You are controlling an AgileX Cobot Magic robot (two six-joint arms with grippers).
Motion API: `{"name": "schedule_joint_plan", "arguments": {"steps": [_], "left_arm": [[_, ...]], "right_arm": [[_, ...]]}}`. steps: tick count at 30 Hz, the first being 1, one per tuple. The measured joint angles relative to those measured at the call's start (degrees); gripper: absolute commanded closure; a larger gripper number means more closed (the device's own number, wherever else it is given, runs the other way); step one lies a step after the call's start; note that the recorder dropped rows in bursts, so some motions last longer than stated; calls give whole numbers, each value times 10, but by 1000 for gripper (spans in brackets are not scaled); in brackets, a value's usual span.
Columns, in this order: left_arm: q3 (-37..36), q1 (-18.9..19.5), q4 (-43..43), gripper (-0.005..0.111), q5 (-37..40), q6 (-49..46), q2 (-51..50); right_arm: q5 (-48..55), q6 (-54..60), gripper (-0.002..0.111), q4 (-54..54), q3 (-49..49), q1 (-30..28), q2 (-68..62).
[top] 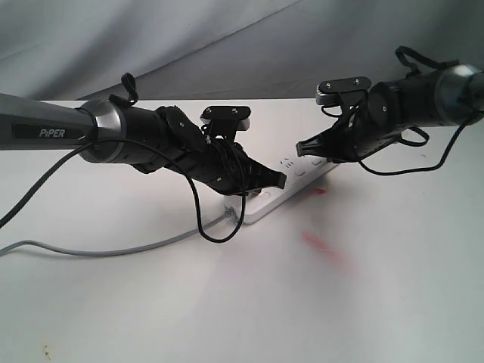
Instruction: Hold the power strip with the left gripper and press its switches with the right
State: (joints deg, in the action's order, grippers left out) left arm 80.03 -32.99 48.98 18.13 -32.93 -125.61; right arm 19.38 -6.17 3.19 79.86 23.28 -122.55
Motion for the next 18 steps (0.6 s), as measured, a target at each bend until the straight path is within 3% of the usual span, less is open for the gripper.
{"name": "schedule_joint_plan", "arguments": {"steps": [18], "left_arm": [[0,0,0,107,0,0,0]], "right_arm": [[0,15,108,-32,-4,25,16]]}}
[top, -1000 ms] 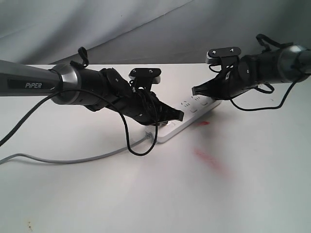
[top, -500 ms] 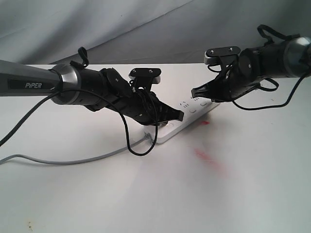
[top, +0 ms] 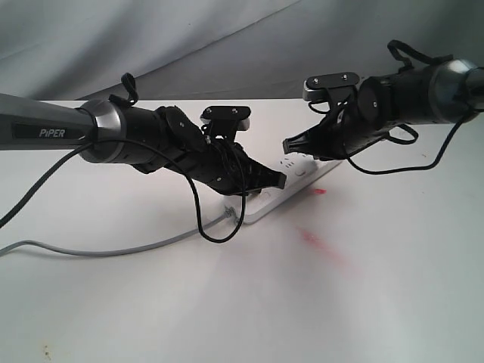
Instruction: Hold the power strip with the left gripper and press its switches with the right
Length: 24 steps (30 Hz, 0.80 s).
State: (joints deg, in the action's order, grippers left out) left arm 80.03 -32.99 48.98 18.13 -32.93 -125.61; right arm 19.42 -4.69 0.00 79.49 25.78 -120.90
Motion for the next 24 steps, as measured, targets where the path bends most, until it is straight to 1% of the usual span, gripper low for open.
{"name": "schedule_joint_plan", "arguments": {"steps": [24], "left_arm": [[0,0,0,107,0,0,0]], "right_arm": [[-21,1,108,4,1,4,-24]]}}
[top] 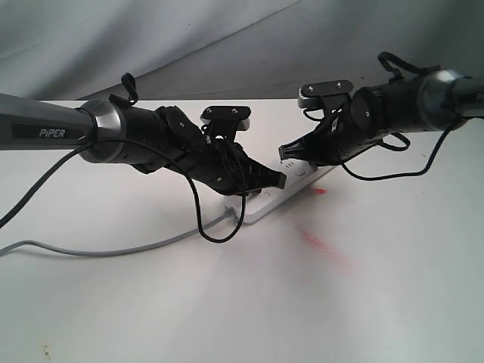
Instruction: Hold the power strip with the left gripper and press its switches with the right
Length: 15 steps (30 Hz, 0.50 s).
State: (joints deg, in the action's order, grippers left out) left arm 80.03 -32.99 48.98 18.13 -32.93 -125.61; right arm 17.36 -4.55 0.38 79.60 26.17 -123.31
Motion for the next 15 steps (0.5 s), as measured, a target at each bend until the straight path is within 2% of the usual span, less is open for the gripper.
{"name": "schedule_joint_plan", "arguments": {"steps": [15], "left_arm": [[0,0,0,107,0,0,0]], "right_arm": [[1,-49,108,73,1,1,0]]}}
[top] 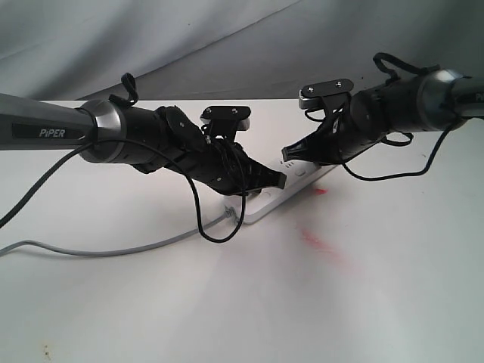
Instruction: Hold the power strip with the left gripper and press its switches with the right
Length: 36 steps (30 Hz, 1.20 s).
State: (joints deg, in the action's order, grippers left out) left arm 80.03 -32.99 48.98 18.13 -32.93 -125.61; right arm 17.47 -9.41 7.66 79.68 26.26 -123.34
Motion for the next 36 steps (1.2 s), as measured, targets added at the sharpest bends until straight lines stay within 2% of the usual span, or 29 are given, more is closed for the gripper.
{"name": "schedule_joint_plan", "arguments": {"steps": [27,36], "left_arm": [[0,0,0,107,0,0,0],[0,0,0,107,0,0,0]], "right_arm": [[-17,-12,108,6,8,0,-30],[-8,-12,108,4,0,0,3]]}}
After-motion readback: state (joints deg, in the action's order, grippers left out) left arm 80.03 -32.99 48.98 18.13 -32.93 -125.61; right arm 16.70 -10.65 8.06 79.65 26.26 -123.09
